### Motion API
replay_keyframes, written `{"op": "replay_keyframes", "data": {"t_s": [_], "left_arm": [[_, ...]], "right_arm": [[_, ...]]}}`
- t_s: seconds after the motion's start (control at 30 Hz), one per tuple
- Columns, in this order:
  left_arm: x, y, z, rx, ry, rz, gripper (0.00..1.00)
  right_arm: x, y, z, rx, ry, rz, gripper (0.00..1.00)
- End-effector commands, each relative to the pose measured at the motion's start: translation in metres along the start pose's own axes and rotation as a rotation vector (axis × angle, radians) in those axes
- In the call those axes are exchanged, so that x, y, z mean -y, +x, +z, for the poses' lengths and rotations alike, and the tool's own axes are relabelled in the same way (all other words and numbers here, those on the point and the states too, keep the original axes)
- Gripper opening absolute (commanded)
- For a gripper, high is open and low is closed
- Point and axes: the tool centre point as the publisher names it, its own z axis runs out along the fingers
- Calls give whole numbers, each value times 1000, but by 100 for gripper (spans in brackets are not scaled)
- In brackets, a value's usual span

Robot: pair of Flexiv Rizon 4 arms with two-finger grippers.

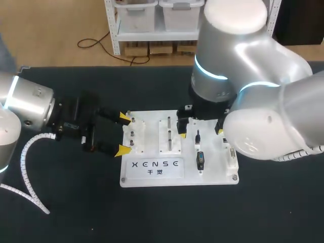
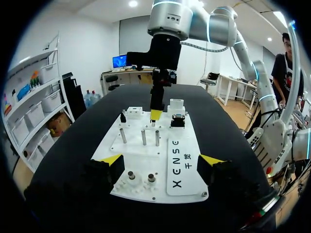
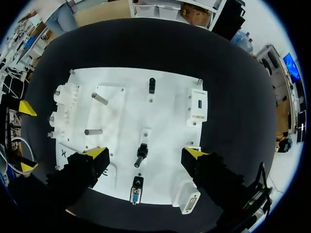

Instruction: Insert the Ethernet cable into its matching sockets.

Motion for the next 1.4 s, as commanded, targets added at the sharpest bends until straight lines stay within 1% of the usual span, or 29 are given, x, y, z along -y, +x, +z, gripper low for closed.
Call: {"op": "replay_keyframes", "data": {"t_s": [0.03,0.27,0.3,0.33,0.37,0.43,0.53,0.8,1.07,1.1,1.13,1.2,1.23,1.27,1.4], "left_arm": [[0,1,0,3,-2,2,100],[0,1,0,3,-2,2,100],[0,1,0,3,-2,2,100],[0,1,0,3,-2,2,100],[0,1,0,3,-2,2,100],[0,1,0,3,-2,2,100],[0,1,0,3,-2,2,100],[0,1,0,3,-2,2,100],[0,1,0,3,-2,2,100],[0,1,0,3,-2,2,100],[0,1,0,3,-2,2,100],[0,1,0,3,-2,2,100],[0,1,0,3,-2,2,100],[0,1,0,3,-2,2,100],[0,1,0,3,-2,2,100]], "right_arm": [[-2,-1,4,-8,4,5,100],[-2,-1,9,-24,1,14,100],[-2,-1,10,-29,3,13,87],[-2,-1,11,-31,5,15,53],[-2,-1,11,-32,4,15,47],[-3,-2,12,-32,3,14,47],[-4,-2,14,-31,2,10,42],[-4,-2,17,-40,1,5,42],[-5,-3,20,-47,-4,-2,38],[-5,-3,20,-47,-4,-6,32],[-5,-3,20,-46,-4,-7,23],[-6,-4,21,-46,-5,-9,14],[-6,-4,21,-46,-6,-11,4],[-6,-4,21,-46,-7,-14,0],[-5,-3,20,-50,-7,-25,0]]}}
